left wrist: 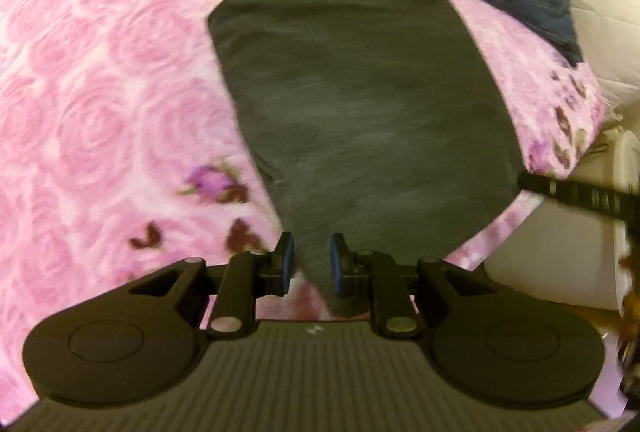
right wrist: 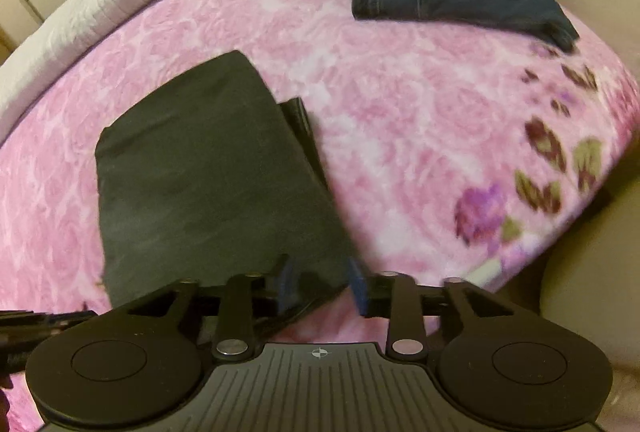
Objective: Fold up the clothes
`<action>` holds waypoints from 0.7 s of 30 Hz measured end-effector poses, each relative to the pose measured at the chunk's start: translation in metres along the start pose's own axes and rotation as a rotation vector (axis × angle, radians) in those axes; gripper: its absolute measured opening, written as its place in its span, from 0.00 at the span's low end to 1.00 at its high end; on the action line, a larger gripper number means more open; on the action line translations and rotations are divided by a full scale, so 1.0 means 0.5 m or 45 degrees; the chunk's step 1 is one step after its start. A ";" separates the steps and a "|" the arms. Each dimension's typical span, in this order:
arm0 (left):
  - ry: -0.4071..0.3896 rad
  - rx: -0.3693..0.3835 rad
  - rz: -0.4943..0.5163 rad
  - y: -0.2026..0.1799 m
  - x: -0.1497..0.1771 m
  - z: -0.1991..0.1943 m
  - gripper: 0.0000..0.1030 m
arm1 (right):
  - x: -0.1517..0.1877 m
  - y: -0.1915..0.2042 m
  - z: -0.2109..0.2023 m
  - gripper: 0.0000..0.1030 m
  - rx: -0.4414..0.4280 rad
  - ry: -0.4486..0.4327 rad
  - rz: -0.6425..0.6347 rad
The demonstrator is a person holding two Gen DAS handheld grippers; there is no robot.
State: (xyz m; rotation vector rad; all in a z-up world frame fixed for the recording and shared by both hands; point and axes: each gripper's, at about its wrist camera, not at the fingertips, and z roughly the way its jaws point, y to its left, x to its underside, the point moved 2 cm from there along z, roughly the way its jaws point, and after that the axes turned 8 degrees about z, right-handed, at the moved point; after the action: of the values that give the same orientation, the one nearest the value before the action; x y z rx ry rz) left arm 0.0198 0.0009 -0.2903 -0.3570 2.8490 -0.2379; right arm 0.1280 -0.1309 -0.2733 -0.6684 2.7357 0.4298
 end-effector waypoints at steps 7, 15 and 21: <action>0.020 -0.018 0.092 0.031 0.020 -0.057 0.20 | 0.102 0.042 -0.029 0.46 0.032 0.048 0.241; -0.060 -0.026 0.179 0.060 0.062 -0.167 0.22 | 0.164 0.110 -0.143 0.46 0.047 -0.062 0.285; -0.132 -0.006 0.208 0.068 0.083 -0.240 0.24 | 0.186 0.146 -0.216 0.47 0.042 -0.142 0.309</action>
State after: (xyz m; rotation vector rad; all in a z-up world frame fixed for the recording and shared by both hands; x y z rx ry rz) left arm -0.0596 0.0380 -0.1921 -0.1319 2.7583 -0.1750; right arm -0.0091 -0.1438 -0.1915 -0.2947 2.7192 0.4598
